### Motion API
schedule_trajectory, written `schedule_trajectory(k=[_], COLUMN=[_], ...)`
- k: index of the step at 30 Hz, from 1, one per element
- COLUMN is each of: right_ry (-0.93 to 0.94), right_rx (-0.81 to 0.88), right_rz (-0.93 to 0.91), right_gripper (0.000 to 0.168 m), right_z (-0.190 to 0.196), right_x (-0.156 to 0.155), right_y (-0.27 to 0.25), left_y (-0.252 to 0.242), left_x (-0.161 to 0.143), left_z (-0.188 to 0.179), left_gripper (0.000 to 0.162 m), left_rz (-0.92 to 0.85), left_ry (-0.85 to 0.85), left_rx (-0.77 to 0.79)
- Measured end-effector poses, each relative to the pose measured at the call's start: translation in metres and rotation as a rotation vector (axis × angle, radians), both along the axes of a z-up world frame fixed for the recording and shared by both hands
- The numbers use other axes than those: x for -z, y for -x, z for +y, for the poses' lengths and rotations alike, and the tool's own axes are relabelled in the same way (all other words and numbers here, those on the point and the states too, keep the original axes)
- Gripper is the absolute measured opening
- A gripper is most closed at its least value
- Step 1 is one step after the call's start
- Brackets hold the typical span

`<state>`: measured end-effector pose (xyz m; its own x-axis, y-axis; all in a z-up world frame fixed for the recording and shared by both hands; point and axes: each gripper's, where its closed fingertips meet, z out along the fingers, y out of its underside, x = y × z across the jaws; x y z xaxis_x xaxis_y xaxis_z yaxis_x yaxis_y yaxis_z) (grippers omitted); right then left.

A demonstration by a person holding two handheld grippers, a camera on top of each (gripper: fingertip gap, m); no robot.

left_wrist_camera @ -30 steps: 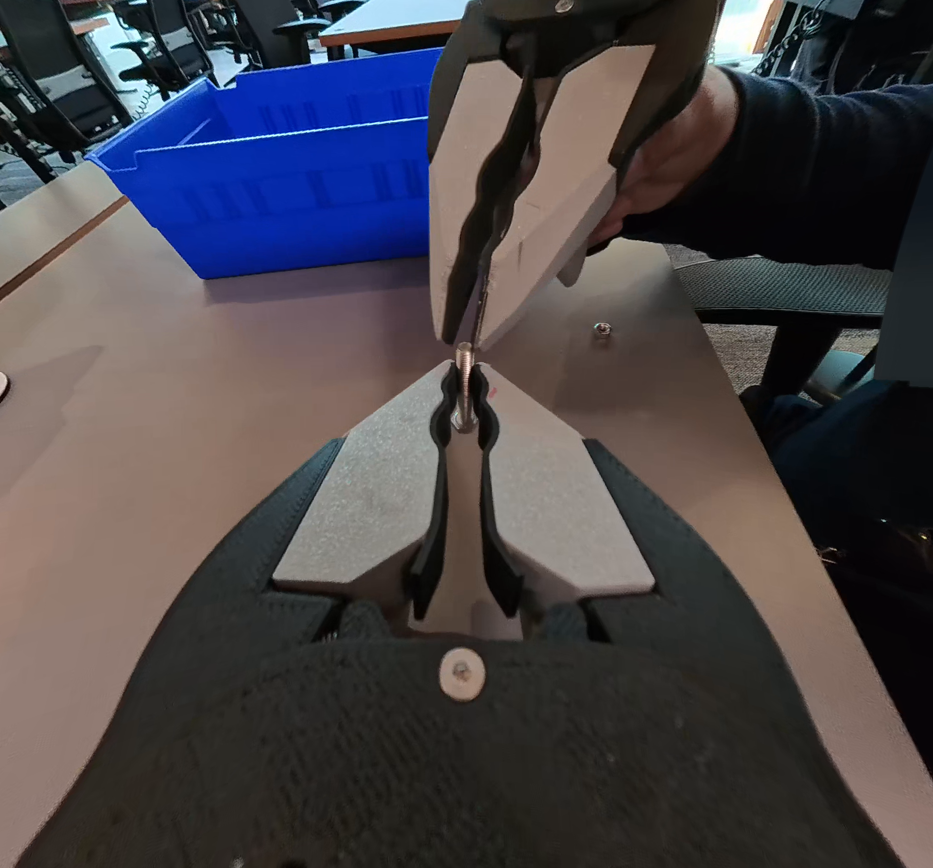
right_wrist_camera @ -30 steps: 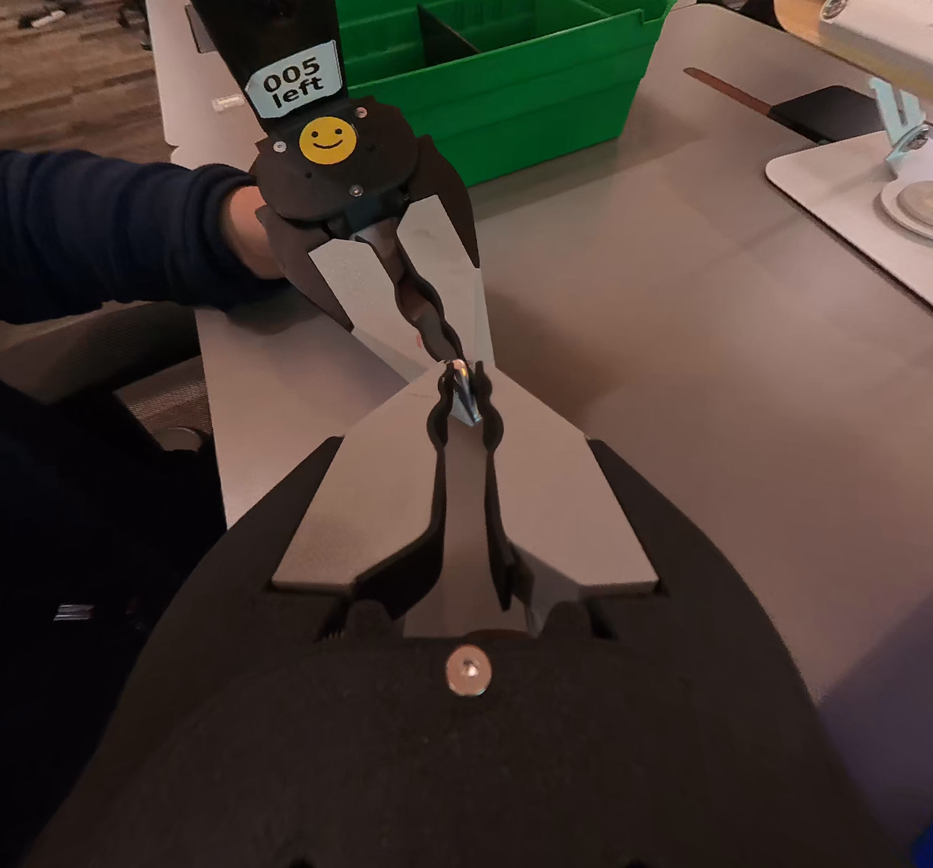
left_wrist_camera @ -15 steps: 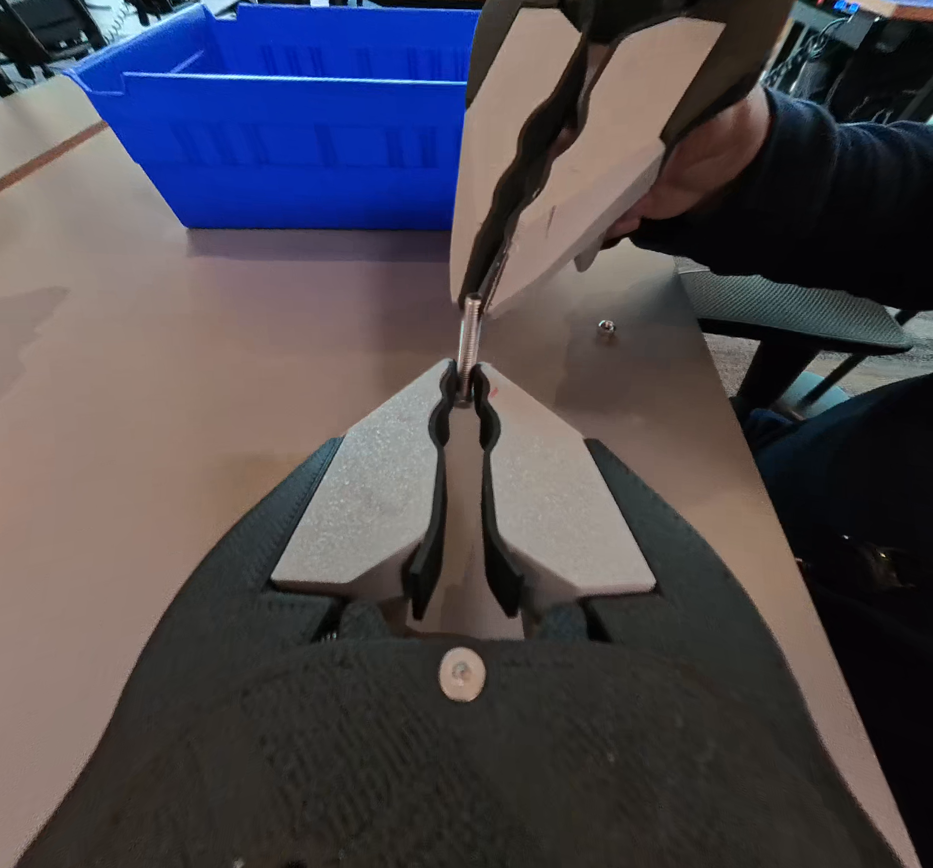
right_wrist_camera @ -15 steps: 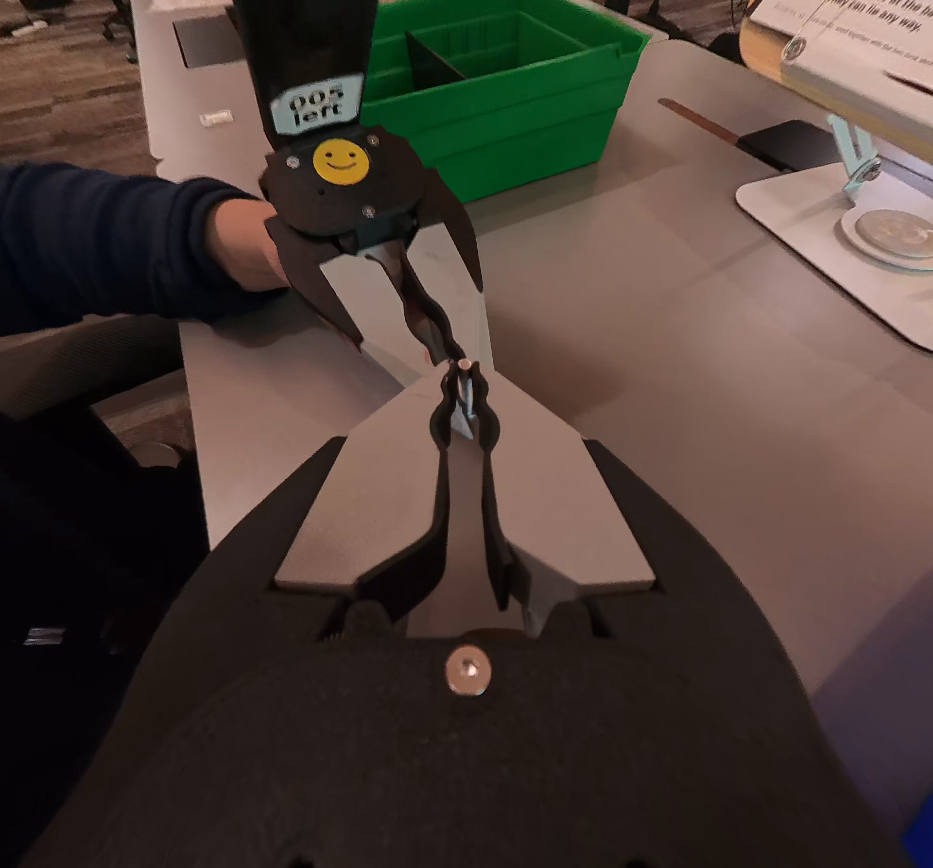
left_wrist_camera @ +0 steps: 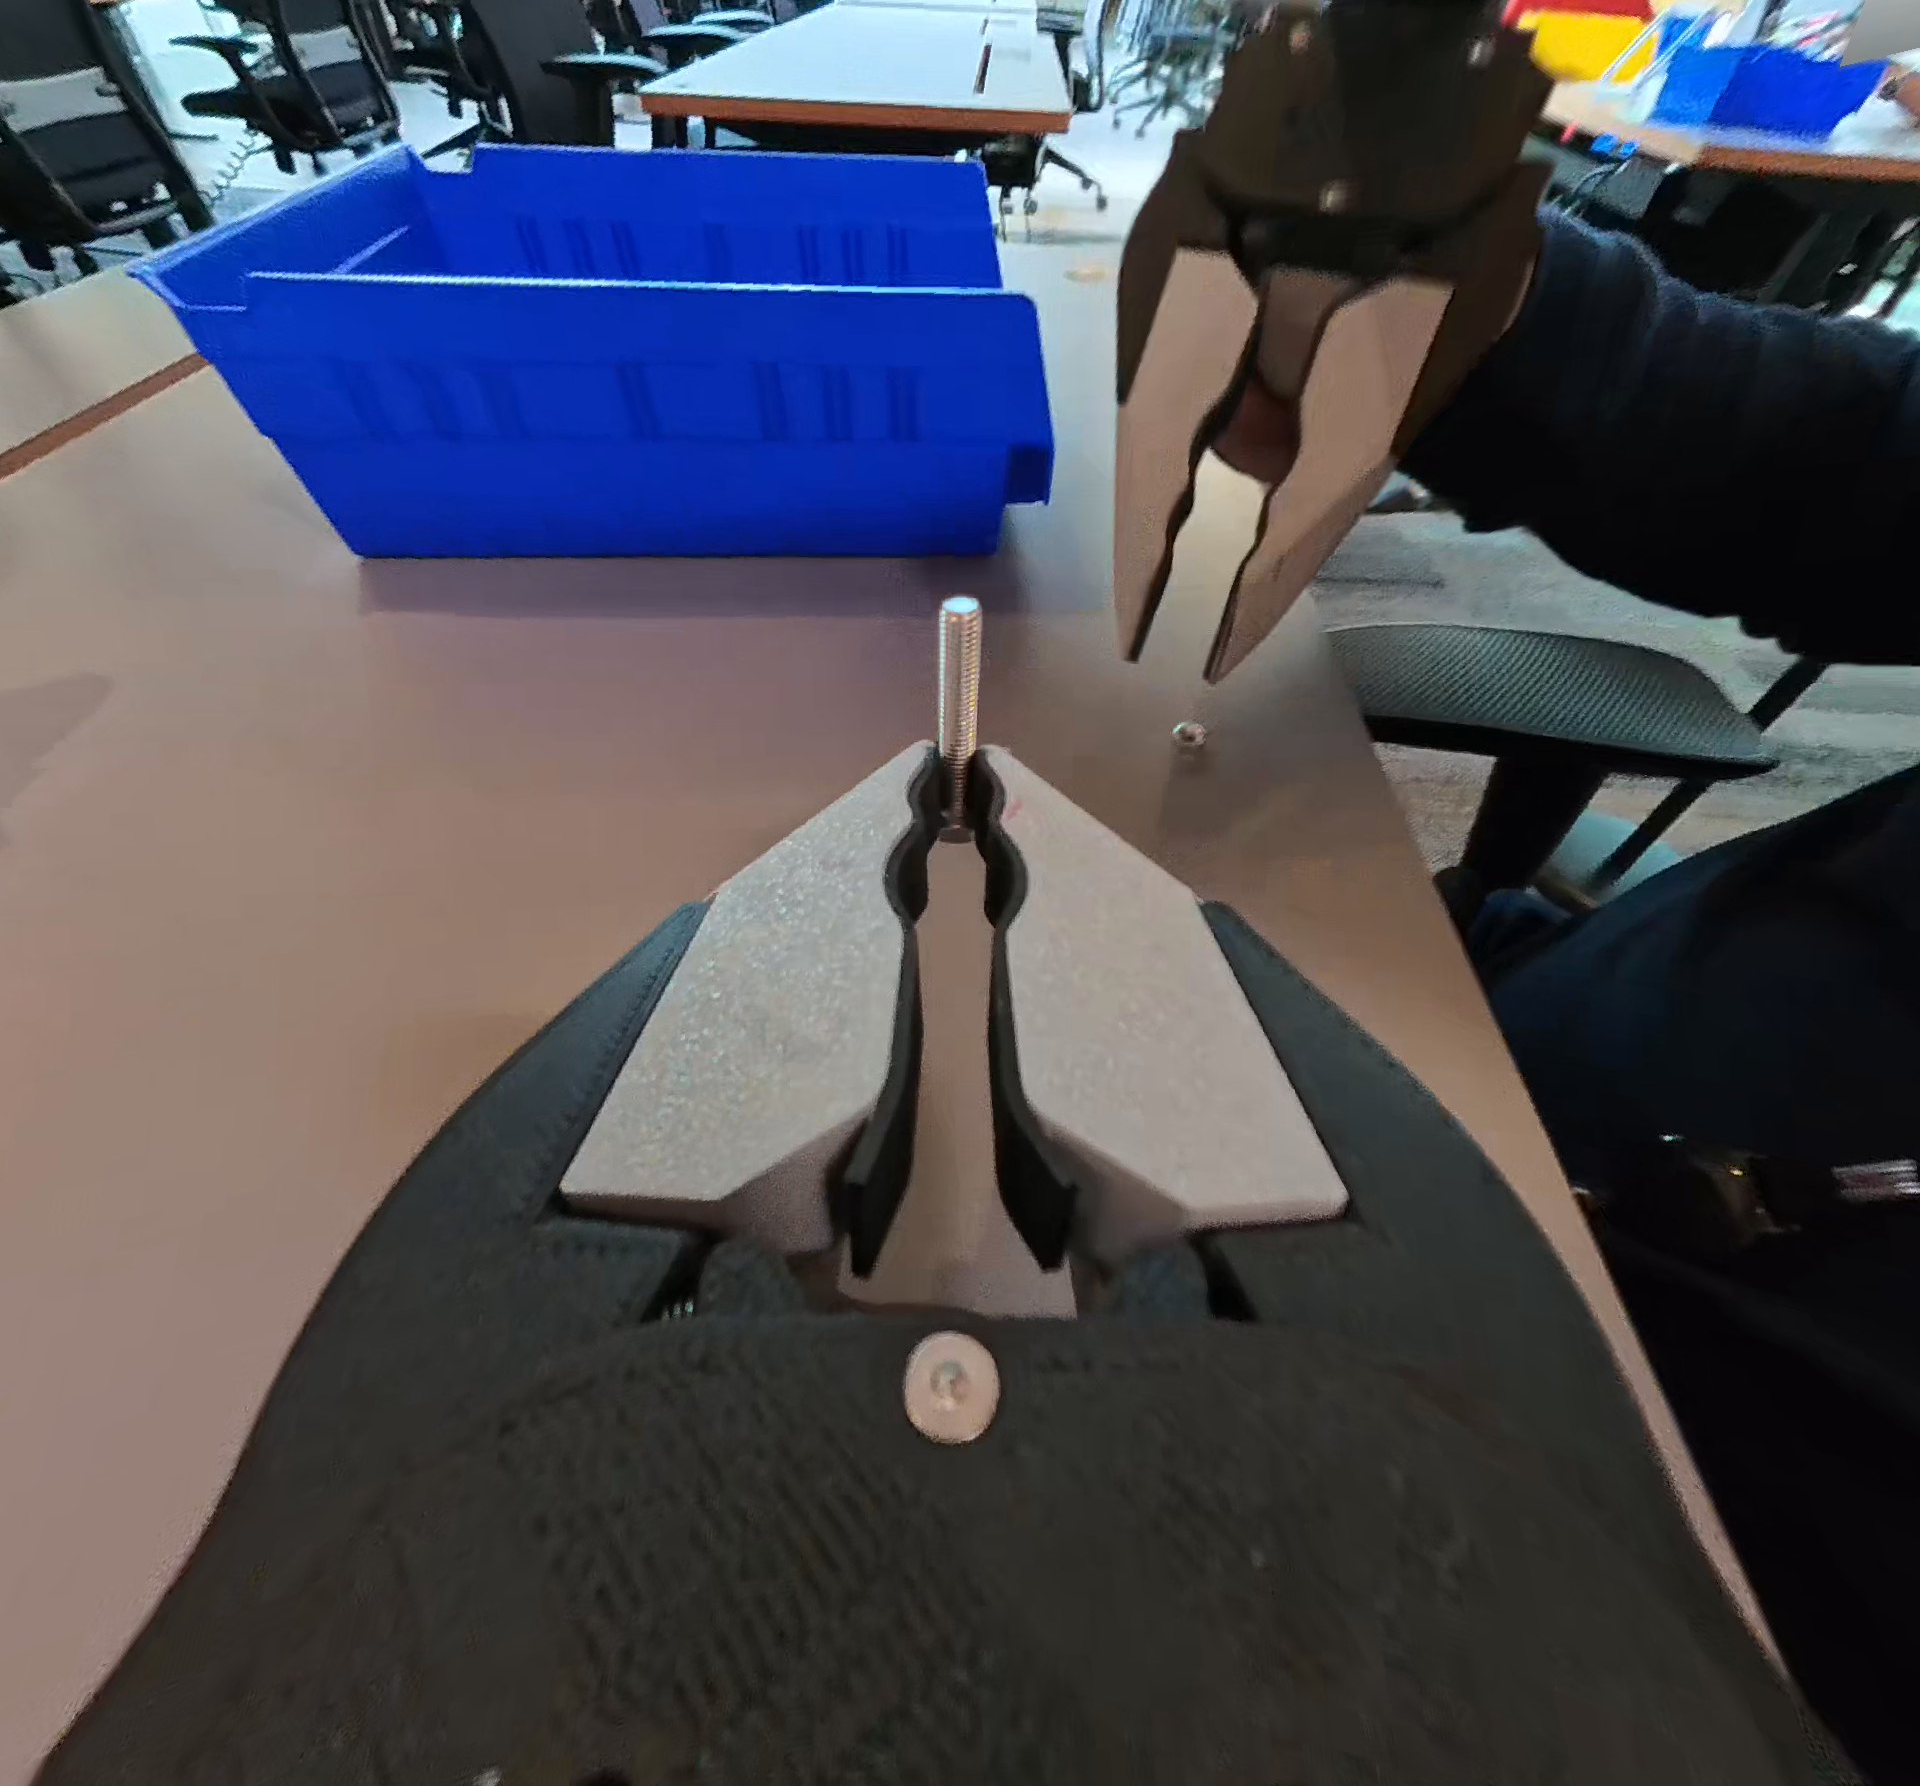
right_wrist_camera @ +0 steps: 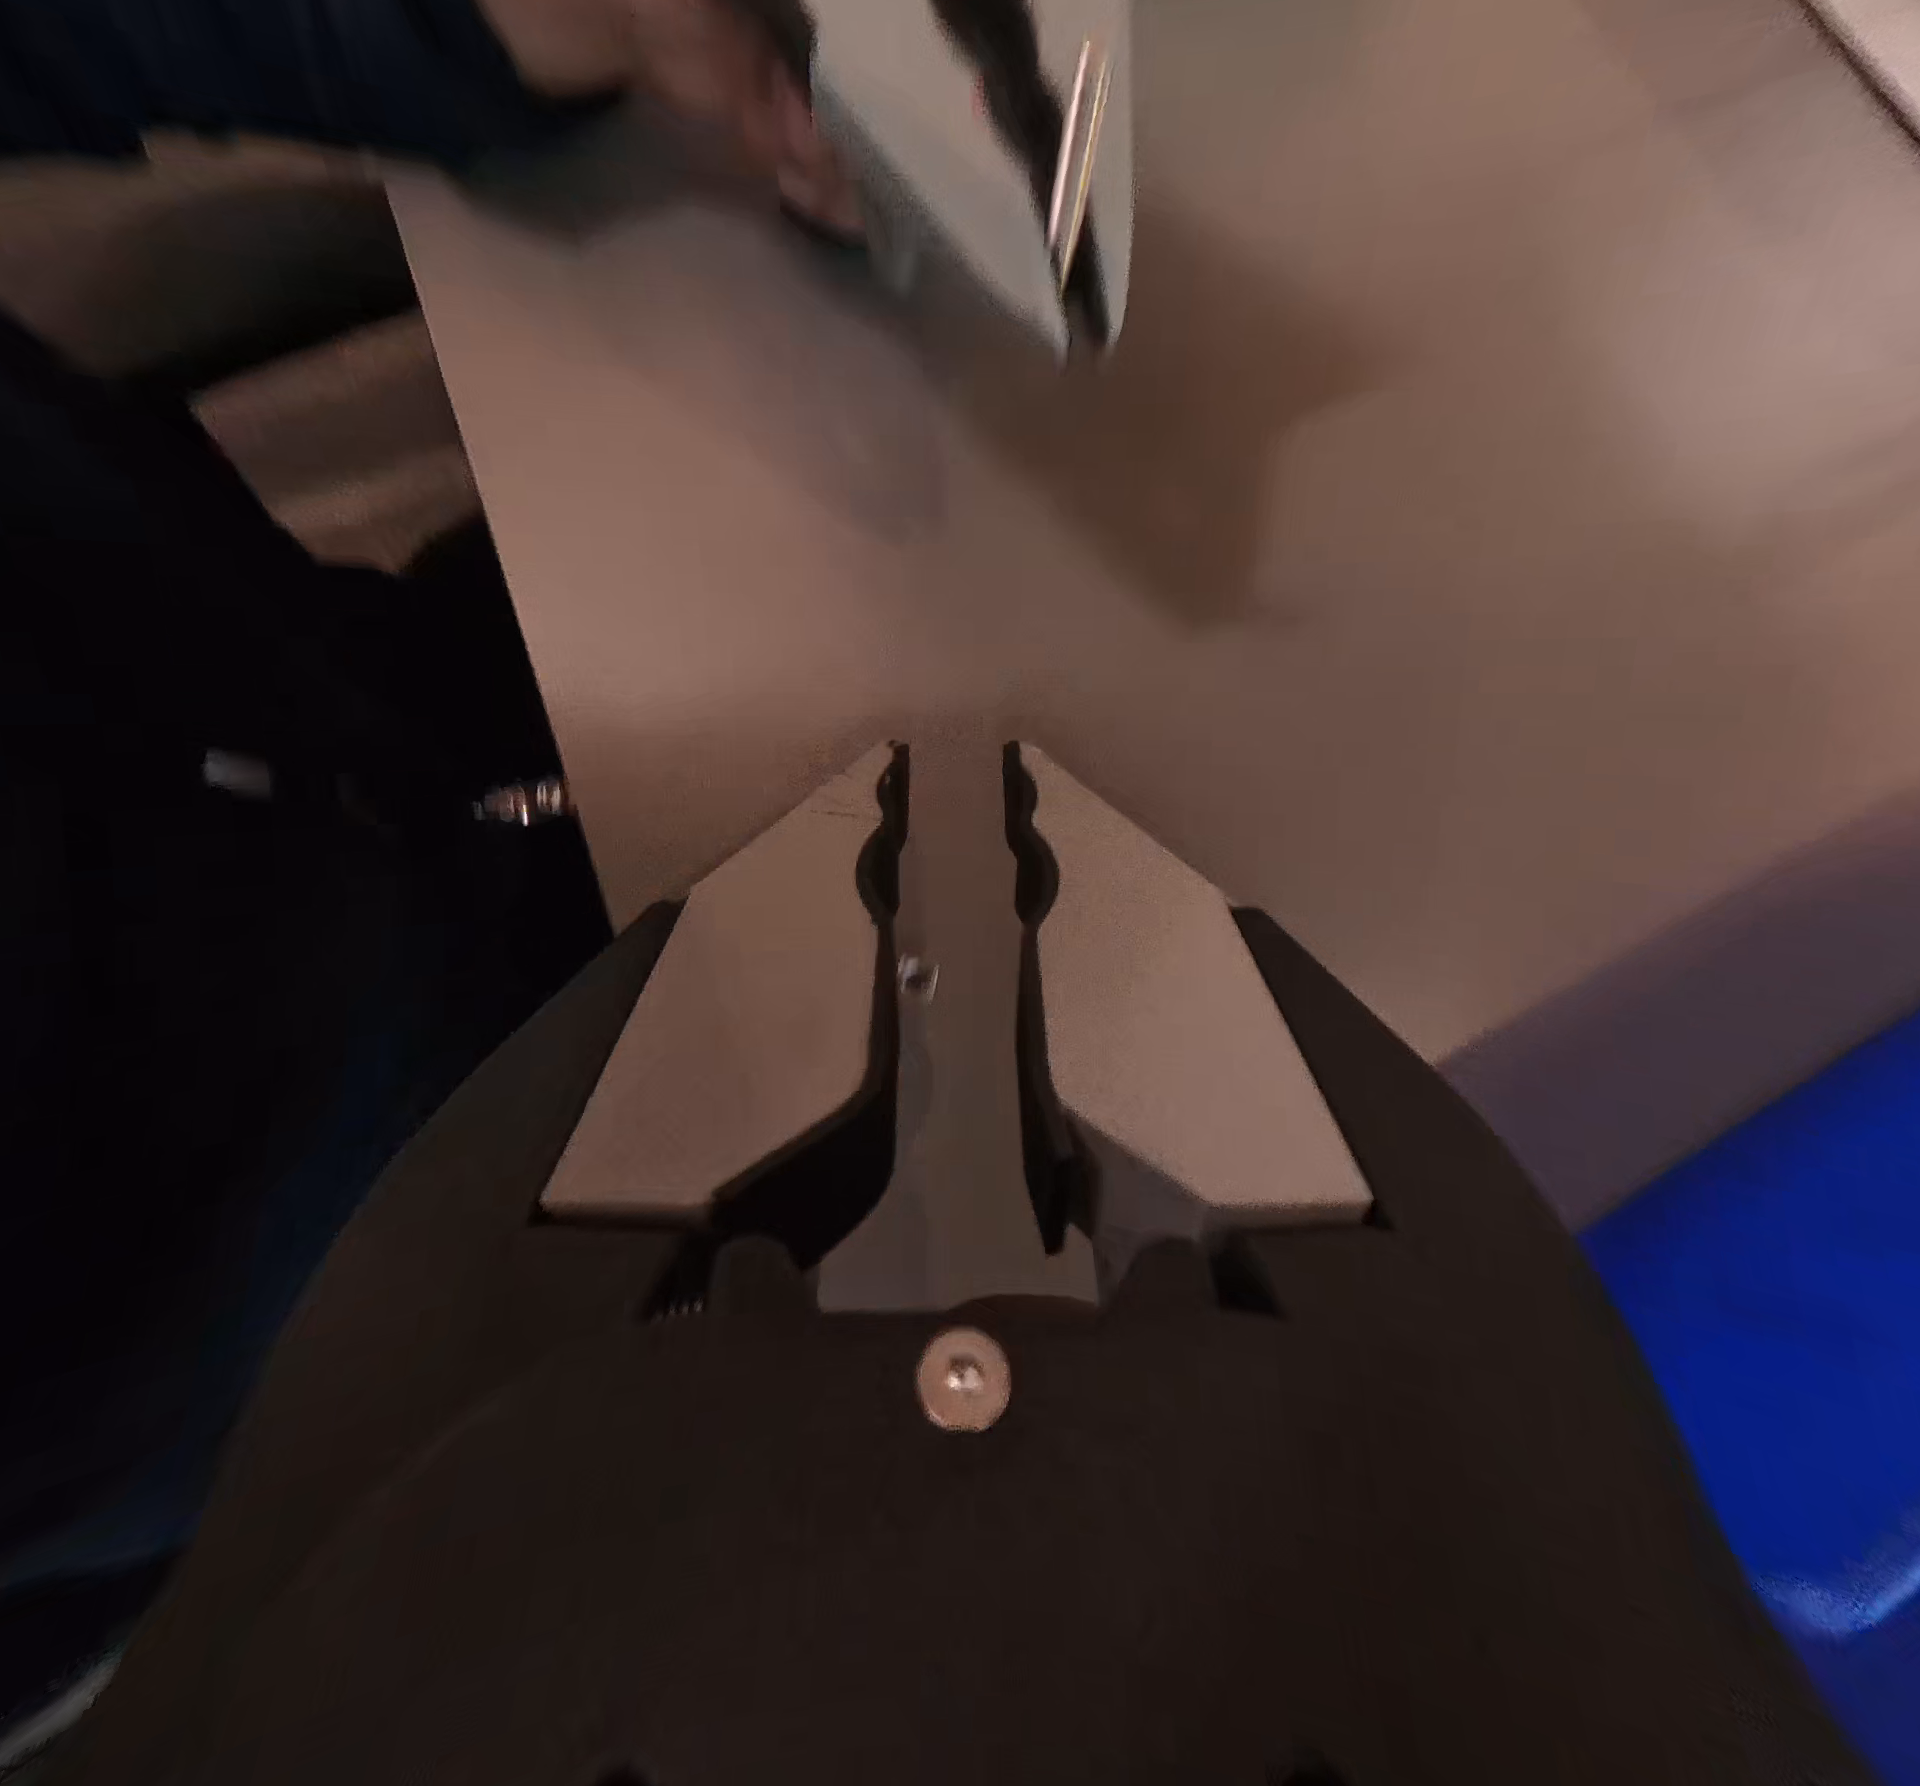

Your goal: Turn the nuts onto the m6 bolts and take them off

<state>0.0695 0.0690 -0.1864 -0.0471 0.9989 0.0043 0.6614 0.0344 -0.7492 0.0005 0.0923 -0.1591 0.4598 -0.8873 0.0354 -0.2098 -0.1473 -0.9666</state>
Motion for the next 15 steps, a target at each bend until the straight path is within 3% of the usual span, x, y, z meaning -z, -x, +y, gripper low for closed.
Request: schedule_trajectory(k=[5, 15], right_ry=[0.033, -0.018], right_rx=[0.058, 0.134], right_rz=[-0.052, -0.032], right_gripper=[0.019, 0.017], right_z=[-0.006, -0.004], right_x=[0.031, 0.05], right_y=[-0.037, -0.036], left_y=[-0.003, -0.001], left_x=[-0.007, -0.005], left_z=[-0.002, 0.003], left_gripper=[0.003, 0.003], left_rz=[-0.042, -0.052], left_ry=[-0.025, -0.02], left_rx=[0.006, -0.022])
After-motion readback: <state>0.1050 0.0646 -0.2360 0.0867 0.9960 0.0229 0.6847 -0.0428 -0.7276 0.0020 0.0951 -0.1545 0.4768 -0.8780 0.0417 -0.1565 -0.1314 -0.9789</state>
